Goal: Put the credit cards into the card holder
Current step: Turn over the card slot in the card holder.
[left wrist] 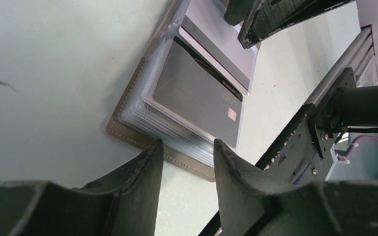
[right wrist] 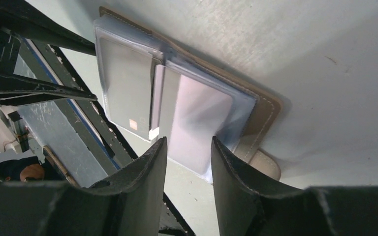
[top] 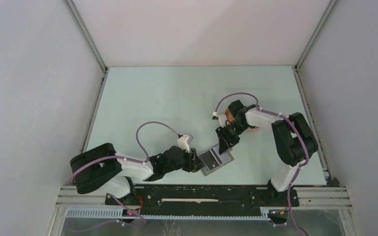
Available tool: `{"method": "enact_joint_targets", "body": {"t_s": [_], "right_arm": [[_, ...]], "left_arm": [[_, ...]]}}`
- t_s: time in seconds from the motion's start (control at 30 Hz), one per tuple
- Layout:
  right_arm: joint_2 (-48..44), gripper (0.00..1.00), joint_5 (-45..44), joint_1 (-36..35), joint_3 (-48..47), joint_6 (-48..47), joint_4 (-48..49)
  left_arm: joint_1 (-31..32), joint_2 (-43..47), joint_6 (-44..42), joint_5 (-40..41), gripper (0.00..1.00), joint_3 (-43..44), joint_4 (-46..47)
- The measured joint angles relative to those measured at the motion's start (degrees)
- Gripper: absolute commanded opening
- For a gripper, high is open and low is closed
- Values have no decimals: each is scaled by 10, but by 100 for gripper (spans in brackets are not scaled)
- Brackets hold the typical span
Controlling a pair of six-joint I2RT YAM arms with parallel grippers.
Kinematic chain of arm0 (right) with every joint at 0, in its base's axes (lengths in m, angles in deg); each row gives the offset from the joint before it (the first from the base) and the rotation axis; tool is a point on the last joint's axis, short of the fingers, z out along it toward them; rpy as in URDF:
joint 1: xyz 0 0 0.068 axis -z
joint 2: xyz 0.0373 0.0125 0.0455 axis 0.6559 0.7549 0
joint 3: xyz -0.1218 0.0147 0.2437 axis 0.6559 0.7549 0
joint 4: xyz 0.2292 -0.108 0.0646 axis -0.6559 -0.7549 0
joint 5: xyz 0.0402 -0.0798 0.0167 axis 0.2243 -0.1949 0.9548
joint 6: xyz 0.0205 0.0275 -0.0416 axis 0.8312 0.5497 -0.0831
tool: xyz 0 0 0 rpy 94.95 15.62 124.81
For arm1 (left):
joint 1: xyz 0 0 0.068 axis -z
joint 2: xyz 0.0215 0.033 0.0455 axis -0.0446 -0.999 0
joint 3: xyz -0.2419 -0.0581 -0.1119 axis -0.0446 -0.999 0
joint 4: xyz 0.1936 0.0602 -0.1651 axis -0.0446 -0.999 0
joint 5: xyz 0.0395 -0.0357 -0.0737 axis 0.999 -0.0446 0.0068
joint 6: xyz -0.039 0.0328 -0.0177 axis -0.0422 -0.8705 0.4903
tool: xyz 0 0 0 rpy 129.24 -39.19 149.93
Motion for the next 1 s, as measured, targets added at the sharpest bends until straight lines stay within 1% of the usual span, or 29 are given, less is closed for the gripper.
{"method": "enact_joint_targets", "body": {"t_s": [0.33,0.7,1.0], "right_arm": [[0,46,34,7,0,0,-10],[0,49,-18,21,-1,7,-6],[1,49,-21,21,-1,9,-7]], "left_arm": [[1,-4,0,2,47,16,-23],[1,-7,0,5,47,23,-31],[1,-8,0,5,47,23,-31]]}}
